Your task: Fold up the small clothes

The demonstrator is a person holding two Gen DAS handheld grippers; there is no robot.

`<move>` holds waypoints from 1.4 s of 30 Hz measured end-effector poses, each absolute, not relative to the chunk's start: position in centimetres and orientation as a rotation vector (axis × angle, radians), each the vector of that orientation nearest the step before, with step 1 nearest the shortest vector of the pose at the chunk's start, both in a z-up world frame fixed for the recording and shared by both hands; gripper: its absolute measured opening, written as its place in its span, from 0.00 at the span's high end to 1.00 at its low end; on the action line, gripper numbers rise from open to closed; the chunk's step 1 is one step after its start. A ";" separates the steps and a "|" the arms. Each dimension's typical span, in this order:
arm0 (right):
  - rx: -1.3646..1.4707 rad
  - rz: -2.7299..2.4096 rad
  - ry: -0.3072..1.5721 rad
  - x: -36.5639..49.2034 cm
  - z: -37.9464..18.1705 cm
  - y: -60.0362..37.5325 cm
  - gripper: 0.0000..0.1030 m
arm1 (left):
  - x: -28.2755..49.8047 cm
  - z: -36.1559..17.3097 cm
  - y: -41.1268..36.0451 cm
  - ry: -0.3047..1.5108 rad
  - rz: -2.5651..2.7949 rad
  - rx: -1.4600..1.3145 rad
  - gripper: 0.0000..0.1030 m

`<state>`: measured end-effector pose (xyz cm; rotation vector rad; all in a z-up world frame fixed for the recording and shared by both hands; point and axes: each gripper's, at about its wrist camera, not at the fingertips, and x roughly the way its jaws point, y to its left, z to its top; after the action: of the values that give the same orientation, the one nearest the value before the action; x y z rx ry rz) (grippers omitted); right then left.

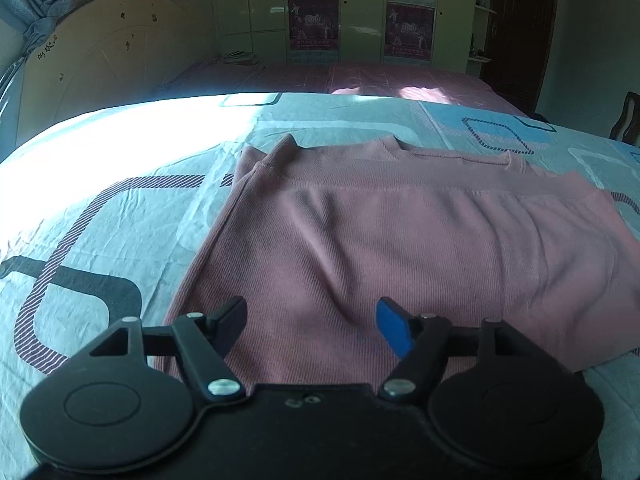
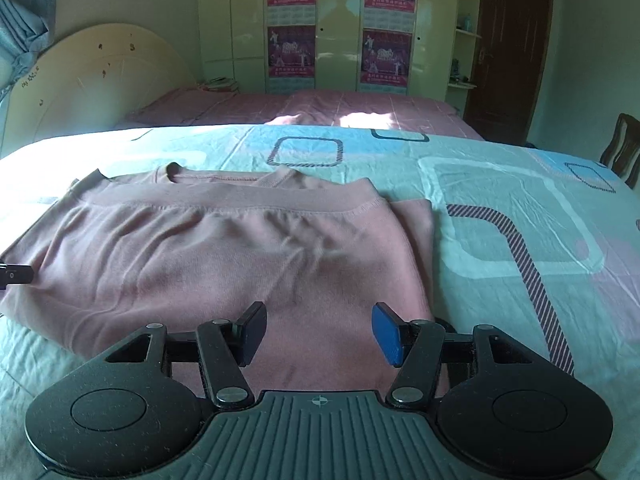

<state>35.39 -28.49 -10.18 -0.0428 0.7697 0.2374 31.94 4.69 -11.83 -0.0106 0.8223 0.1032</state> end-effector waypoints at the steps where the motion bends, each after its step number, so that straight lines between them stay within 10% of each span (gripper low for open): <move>1: -0.047 0.238 0.781 35.5 -10.5 -27.9 0.44 | 32.0 -12.0 4.5 0.825 0.096 -0.009 0.28; 34: 0.038 0.349 0.841 35.7 -10.4 -17.2 0.44 | 29.6 -16.1 12.4 0.813 -0.016 -0.802 0.16; 39: 0.033 0.298 0.787 37.8 -10.2 -16.5 0.44 | 31.6 -17.9 13.6 0.731 0.001 -0.904 0.64; 42: 0.021 0.263 0.763 39.4 -10.3 -15.9 0.44 | 32.6 -18.9 14.5 0.703 0.015 -0.952 0.75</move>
<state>39.38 -15.89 -10.28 0.0205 0.7628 0.2632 32.55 14.51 -18.89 -0.9524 0.7035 0.0147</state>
